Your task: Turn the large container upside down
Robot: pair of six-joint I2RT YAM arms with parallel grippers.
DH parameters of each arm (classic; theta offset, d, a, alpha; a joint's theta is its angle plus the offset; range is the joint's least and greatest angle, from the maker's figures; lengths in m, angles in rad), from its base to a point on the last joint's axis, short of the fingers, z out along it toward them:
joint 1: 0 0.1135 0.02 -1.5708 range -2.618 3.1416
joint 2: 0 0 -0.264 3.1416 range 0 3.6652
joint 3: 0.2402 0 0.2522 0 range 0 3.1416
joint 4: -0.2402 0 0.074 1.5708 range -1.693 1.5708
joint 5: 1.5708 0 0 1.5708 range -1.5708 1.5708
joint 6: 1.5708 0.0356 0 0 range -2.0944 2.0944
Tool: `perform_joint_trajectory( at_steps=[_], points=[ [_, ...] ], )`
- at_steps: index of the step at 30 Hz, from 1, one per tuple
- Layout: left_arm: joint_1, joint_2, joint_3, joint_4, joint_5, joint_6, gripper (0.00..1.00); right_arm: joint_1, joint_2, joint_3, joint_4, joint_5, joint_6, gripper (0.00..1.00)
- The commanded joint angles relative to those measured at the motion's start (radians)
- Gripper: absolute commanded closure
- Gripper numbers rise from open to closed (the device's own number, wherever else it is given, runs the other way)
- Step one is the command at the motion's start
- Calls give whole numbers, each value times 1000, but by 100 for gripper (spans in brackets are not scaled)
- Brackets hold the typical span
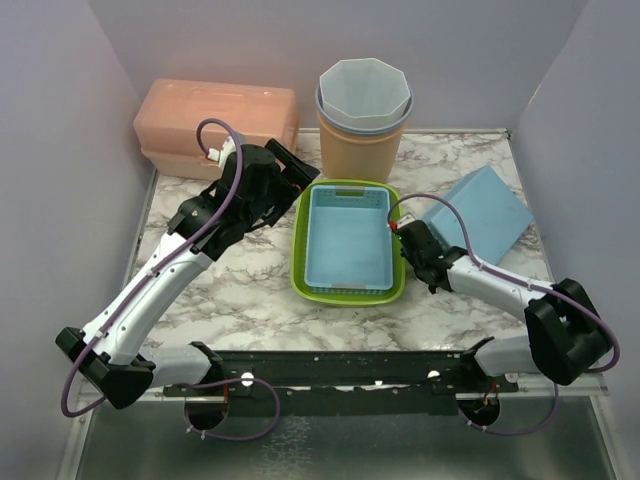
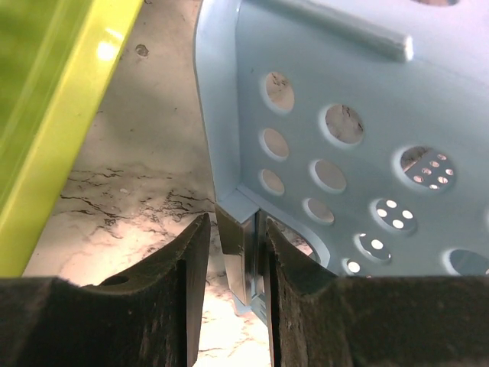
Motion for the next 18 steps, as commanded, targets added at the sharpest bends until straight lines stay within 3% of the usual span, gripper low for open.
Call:
perform_joint_trajectory(
  at_steps=[1,6,18],
  points=[
    [7,-15,-33,8,33,-39,1,12,-33,17,-38,-110,14,64],
    [7,-18,-36,8,56,-40,1,17,-37,26,-46,-130,10,57],
    [7,-45,-46,13,27,-57,1,17,-44,39,-52,-96,33,56]
  ],
)
